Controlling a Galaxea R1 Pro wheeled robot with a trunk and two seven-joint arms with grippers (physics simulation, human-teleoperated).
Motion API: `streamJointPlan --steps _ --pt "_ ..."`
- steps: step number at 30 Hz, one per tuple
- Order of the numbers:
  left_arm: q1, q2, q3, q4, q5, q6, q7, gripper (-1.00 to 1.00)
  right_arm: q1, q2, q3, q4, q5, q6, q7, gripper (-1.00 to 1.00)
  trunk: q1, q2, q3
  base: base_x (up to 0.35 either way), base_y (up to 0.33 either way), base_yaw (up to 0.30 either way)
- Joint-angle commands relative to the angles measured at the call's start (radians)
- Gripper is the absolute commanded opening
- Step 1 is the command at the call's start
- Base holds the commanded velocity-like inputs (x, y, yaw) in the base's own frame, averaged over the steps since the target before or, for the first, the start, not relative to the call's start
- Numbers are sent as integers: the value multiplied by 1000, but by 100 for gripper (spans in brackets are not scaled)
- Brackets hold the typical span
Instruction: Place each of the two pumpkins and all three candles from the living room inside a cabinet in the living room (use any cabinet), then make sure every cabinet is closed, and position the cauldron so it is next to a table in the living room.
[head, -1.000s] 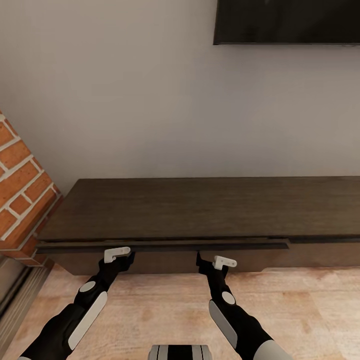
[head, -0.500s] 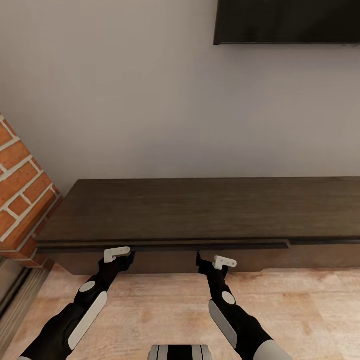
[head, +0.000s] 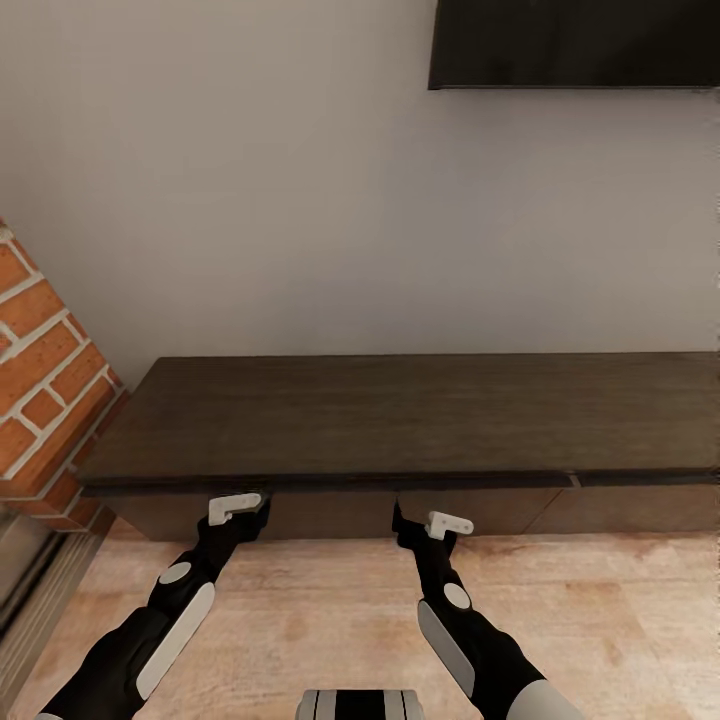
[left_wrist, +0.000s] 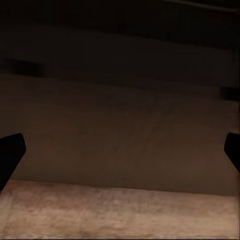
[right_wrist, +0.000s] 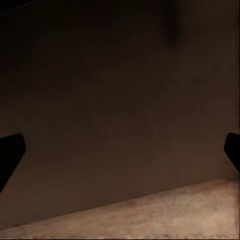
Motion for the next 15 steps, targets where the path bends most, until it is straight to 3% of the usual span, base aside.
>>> streamJointPlan --steps 1,15 --pt "-1 1 -4 -2 8 2 9 100 -1 -1 6 0 -10 -7 -5 100 -1 0 -1 -237 0 0" --pt "-1 1 -1 0 8 12 5 100 -1 -2 4 0 -8 31 -5 100 -1 0 -1 -260 0 0"
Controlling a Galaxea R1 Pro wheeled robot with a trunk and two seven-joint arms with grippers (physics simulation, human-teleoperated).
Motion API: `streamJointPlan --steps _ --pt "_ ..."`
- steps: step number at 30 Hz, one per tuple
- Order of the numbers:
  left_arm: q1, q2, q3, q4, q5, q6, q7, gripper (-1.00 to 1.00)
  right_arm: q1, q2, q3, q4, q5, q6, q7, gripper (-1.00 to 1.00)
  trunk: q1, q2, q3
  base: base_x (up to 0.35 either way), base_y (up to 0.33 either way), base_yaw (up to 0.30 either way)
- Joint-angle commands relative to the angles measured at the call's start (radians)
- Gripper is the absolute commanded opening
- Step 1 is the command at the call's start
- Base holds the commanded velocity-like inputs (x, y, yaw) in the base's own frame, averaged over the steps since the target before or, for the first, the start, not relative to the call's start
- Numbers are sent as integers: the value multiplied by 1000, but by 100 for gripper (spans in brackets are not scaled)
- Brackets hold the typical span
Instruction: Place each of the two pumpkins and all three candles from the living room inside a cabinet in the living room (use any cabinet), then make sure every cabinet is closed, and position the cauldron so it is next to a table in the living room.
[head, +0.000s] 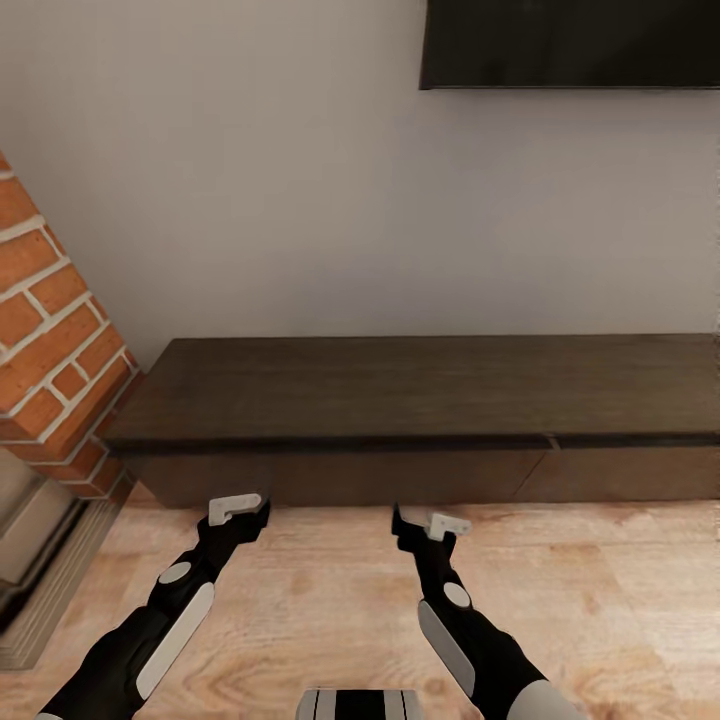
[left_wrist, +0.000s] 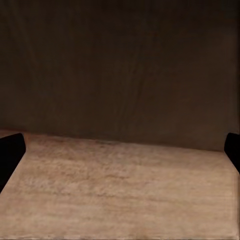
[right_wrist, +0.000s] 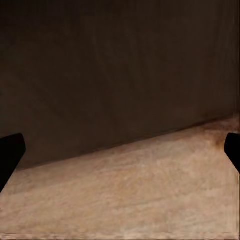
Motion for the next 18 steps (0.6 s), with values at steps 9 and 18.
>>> streamJointPlan --steps 9,18 --pt "-1 0 -7 -19 11 99 8 100 -5 -4 -4 -8 -18 195 -8 100 -1 0 -1 -316 0 0" --pt "-2 1 9 -93 23 370 8 100 -12 -8 -28 -10 -30 400 -8 100 -1 0 -1 -324 0 0"
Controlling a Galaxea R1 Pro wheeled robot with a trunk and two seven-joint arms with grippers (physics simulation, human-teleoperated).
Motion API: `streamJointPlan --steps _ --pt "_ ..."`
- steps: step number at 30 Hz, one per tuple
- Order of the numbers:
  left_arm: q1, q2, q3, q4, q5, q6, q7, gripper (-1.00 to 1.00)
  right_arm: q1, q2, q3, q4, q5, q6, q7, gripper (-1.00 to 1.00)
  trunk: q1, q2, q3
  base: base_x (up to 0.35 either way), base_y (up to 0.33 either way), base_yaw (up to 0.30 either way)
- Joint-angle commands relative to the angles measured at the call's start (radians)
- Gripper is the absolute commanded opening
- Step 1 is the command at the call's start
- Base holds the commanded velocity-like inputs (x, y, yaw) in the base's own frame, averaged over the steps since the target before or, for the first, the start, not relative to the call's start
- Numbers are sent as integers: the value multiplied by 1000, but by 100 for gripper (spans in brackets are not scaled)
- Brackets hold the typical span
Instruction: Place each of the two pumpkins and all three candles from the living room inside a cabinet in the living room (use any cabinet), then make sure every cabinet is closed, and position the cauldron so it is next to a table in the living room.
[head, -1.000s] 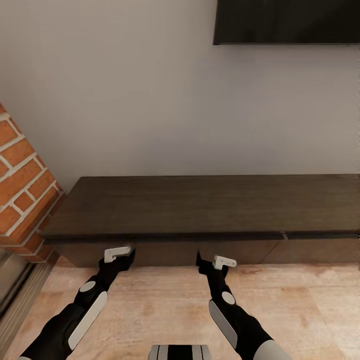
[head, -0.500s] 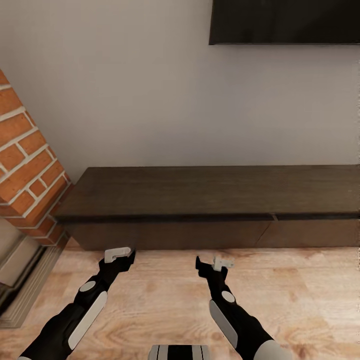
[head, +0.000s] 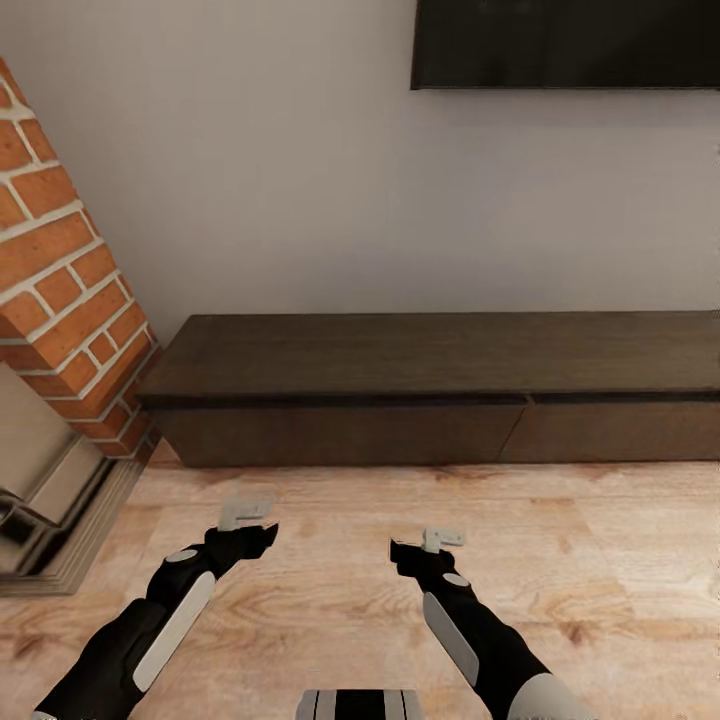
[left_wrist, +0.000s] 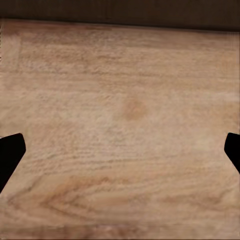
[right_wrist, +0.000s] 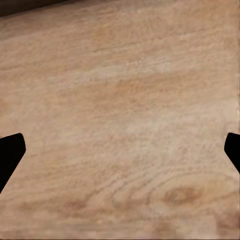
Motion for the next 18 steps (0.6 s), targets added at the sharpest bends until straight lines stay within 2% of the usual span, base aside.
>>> streamJointPlan --steps 1,3,5,6,8,10,13,15,18 --pt "-1 1 11 -3 12 35 9 100 -1 -1 -9 -2 -9 24 -8 100 -1 0 -1 -223 0 0" --pt "-1 2 53 -5 12 116 9 100 -3 -1 -31 -5 -11 73 -8 100 -1 0 -1 -125 0 0" --pt "-1 2 111 -8 12 215 9 100 -8 1 -45 -6 -12 123 -9 100 -1 0 -1 -51 0 0" --pt "-1 1 125 -11 13 240 8 100 -10 1 -47 -6 -12 134 -10 100 -1 0 -1 -32 0 0" --pt "-1 2 163 -35 11 342 6 100 -15 3 -52 -7 -13 178 -13 100 -1 0 -1 -17 0 0" --pt "-1 4 181 -58 10 412 6 100 -17 5 -64 -12 -14 224 -16 100 -2 0 7 -7 0 0" --pt "-2 5 189 -73 6 447 6 100 -18 8 -109 -36 -16 285 -21 100 -3 1 19 -2 0 0" --pt "-2 3 191 -77 7 460 6 100 -19 9 -147 -62 -17 362 -42 100 -4 1 26 -1 0 0" --pt "-5 0 192 -74 10 465 7 100 -19 9 -164 -74 -20 420 -63 100 -5 2 38 0 0 0"
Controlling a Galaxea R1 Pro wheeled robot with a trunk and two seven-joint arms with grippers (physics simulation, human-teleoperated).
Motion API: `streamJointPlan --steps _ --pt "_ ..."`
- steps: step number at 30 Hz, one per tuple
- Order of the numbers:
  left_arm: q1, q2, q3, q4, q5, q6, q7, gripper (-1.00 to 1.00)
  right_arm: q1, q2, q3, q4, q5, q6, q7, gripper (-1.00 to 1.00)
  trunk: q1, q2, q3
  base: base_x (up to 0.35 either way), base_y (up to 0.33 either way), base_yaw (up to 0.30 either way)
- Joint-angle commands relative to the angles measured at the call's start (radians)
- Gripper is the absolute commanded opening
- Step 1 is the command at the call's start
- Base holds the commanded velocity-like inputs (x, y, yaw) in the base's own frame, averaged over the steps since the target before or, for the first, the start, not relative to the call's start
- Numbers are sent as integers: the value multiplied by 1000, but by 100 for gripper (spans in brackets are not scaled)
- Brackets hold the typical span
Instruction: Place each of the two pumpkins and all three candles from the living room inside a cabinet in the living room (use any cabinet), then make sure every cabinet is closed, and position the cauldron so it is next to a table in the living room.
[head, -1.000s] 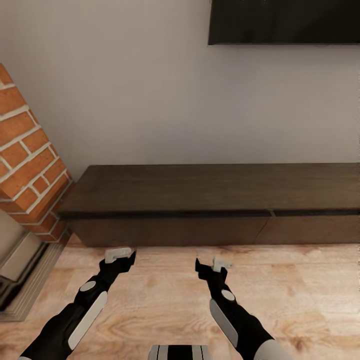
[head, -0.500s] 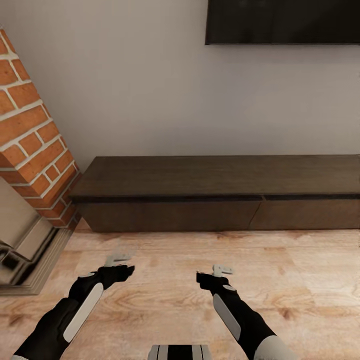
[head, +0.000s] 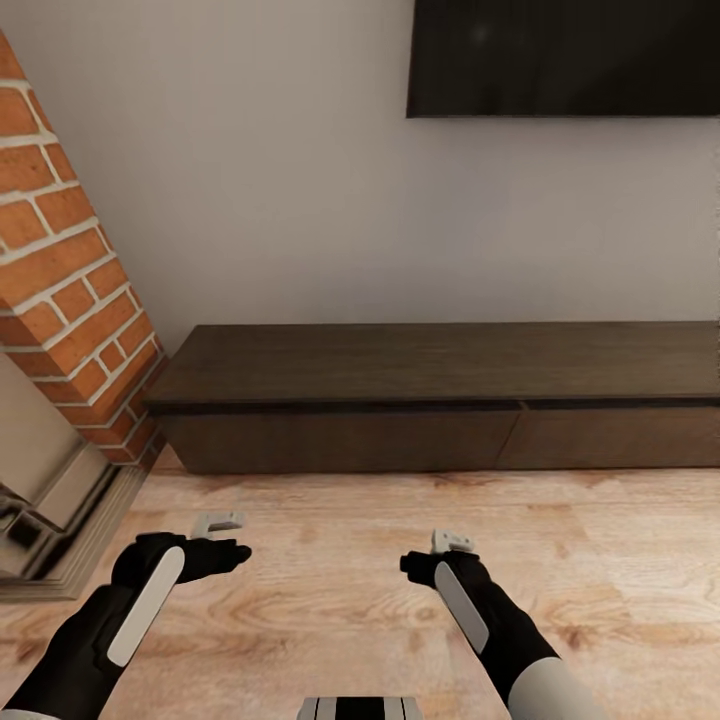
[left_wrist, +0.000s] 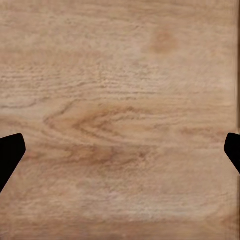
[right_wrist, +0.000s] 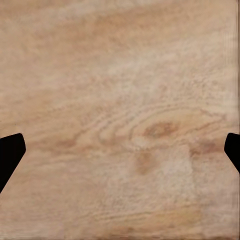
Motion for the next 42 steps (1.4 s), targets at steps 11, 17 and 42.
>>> streamJointPlan --steps 11,17,42 --pt "-8 0 -7 20 16 9 11 100 -1 -7 -5 -6 -67 63 -9 100 -5 2 42 0 0 0" --pt "-9 1 -5 82 14 8 11 100 -1 -9 -4 -6 -67 64 -8 100 -15 17 64 0 0 0" --pt "-8 1 -1 108 16 8 11 100 1 -9 -5 -4 -69 74 4 100 -110 192 142 -26 0 0"
